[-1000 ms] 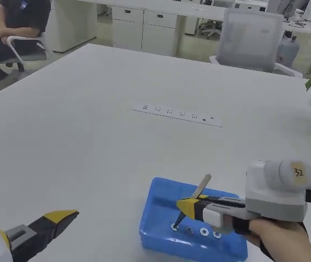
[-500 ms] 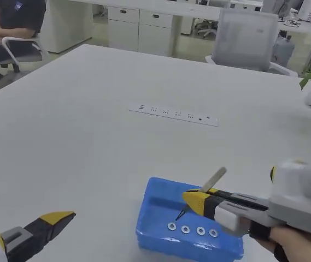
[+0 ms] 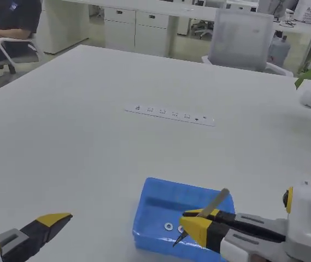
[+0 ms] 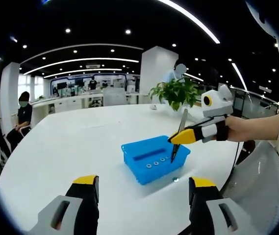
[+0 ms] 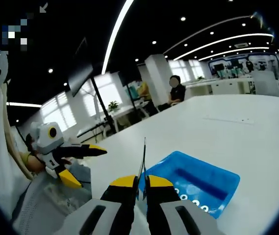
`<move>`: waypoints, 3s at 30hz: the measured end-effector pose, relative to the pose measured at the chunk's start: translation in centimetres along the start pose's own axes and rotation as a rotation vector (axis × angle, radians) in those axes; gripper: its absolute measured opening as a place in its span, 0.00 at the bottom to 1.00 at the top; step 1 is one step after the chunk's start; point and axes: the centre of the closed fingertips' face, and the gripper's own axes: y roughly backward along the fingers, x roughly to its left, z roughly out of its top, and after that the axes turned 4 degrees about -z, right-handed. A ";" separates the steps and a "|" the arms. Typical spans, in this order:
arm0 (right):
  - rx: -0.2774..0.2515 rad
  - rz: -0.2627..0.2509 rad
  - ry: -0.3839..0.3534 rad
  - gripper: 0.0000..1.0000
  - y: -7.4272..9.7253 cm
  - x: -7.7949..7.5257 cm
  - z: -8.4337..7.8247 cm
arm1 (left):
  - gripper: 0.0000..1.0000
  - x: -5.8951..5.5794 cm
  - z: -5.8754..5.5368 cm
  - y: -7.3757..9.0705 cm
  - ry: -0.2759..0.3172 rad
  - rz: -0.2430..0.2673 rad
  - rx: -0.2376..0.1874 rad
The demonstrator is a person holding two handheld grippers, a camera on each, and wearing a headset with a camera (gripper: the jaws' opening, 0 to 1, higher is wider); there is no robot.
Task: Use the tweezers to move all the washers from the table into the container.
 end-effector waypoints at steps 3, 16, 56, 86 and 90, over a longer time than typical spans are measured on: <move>0.034 -0.010 0.010 0.04 0.1 0.0 -1.2 | 0.75 0.2 -0.2 0.0 -0.002 0.000 -0.001; 0.156 -0.037 0.057 0.04 -0.2 -0.8 -5.0 | 0.75 0.2 -0.4 0.1 0.001 -0.004 -0.001; 0.216 0.001 0.357 0.04 -0.8 0.7 -6.5 | 0.73 0.0 -0.3 0.0 -0.002 -0.014 0.009; 0.038 0.015 0.187 0.03 -1.2 0.5 0.1 | 0.72 0.0 -0.4 0.0 -0.015 -0.014 0.009; 0.020 0.027 0.153 0.03 -1.9 0.3 1.0 | 0.72 0.1 -0.4 0.0 -0.012 -0.011 0.005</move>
